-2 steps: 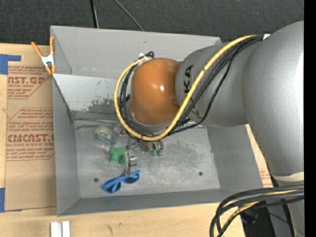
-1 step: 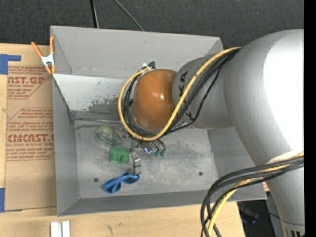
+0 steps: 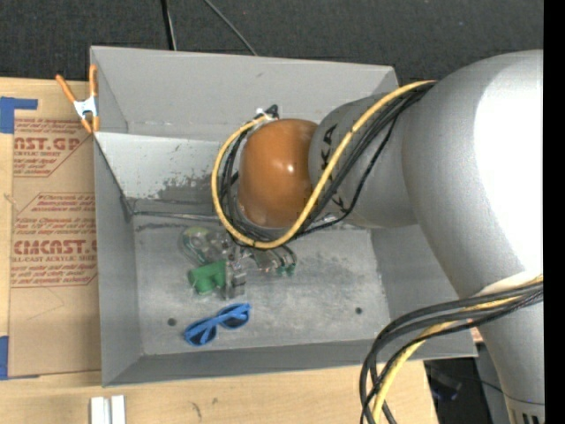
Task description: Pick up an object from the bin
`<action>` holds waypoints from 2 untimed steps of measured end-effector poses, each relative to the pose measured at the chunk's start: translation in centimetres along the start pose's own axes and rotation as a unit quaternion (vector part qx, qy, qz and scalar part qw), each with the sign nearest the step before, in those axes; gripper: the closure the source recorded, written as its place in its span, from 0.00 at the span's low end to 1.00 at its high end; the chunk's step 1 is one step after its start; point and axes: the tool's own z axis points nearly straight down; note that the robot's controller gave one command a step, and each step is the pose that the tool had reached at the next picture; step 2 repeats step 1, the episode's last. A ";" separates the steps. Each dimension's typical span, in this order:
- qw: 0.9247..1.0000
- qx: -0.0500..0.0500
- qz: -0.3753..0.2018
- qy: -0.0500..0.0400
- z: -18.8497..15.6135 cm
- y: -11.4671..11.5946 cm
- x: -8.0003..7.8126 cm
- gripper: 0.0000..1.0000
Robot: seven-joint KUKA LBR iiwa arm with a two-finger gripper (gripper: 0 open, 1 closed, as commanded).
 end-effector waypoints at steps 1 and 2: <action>1.000 0.000 0.006 0.002 -14.4 1.5 1.8 1.00; 1.000 0.000 0.006 0.002 -14.4 1.5 1.8 1.00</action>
Offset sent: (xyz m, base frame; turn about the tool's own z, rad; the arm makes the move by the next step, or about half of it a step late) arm -0.0257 0.0071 0.1391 0.0116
